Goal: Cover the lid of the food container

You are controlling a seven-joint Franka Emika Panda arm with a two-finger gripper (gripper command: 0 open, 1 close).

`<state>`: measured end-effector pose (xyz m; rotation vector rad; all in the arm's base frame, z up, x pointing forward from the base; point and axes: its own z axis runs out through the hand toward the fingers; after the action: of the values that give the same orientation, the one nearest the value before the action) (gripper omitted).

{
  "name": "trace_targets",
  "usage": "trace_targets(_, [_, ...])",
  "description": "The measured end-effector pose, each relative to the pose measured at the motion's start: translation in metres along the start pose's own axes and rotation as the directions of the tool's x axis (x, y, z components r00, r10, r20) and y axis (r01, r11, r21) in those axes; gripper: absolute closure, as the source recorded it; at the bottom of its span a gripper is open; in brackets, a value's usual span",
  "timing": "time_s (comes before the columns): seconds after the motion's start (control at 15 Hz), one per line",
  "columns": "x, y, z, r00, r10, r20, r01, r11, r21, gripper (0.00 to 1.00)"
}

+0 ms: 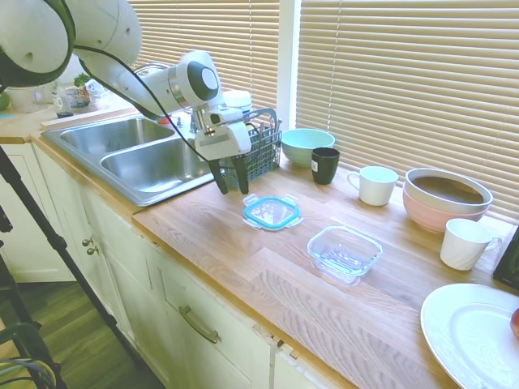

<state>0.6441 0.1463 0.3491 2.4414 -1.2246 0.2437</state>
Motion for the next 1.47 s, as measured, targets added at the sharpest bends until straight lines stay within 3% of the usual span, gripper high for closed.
trace_targets(0.73, [0.011,-0.008,0.037,0.997,-0.021,-0.073,0.017,0.998,-0.053,0.00])
trace_targets(1.27, [0.023,-0.010,0.042,0.995,-0.013,-0.099,0.010,0.999,-0.033,0.00])
trace_targets(1.33, [0.024,-0.010,0.042,0.995,-0.014,-0.099,0.011,0.999,-0.033,1.00])
trace_targets(1.47, [0.025,-0.011,0.042,0.995,-0.019,-0.102,0.016,0.999,-0.033,1.00])
